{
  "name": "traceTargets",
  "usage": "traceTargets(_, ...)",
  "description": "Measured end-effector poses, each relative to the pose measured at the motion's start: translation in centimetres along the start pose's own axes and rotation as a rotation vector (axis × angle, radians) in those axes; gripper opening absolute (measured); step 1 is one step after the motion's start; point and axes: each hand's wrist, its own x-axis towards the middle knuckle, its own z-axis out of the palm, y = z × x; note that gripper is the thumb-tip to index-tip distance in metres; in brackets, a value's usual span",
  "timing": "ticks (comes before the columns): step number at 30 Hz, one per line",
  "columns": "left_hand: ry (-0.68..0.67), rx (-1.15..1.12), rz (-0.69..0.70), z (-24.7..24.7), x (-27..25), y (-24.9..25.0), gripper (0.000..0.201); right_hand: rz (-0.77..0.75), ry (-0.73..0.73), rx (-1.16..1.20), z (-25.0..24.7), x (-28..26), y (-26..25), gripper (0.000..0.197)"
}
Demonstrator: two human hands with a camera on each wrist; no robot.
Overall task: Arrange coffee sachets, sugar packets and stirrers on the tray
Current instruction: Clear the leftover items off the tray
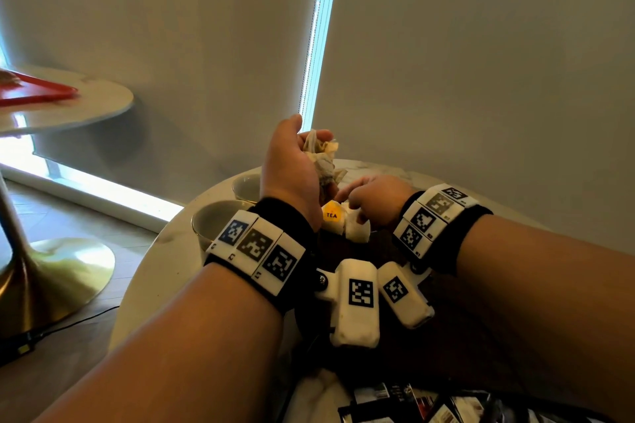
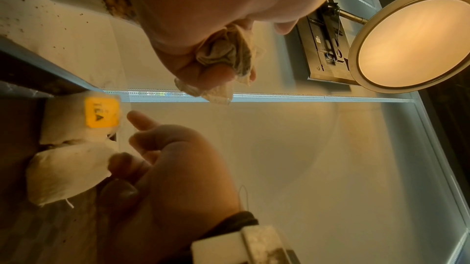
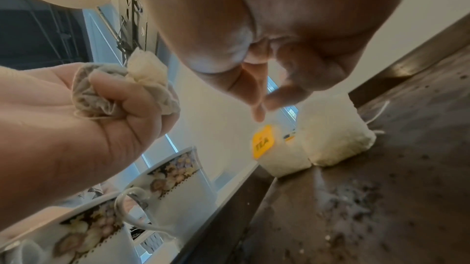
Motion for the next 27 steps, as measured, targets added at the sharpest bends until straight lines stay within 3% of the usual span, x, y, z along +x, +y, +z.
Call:
traceTargets(5,-0.011,-0.003,-0.005,0.0,0.0,0.0,0.053,0.033,-0.053,-0.098,0.5,-0.7,0.0,0.024)
traceTargets(11,-0.008,-0.007,-0.002,0.0,-0.1,0.2,0.051,-0.142,-0.009,-0.355,0.8,-0.7,0.3,0.023)
traceTargets(16,-0.006,-0.007,-0.001,0.1,-0.2,0.2,0.051,-0.170,-0.194,-0.590,1.4,-0.8,0.4,0.036)
traceTargets(21,-0.001,-0.006,-0.002,0.0,-0.3,0.3,0.050,-0.255,-0.130,-0.683,2.9,-0.2,0.5,0.019)
traceTargets(27,-0.006,-0.024,-0.002,0.0,-0.2,0.3,0.050,-0.256,-0.052,-0.728,1.7,0.3,-0.3,0.016)
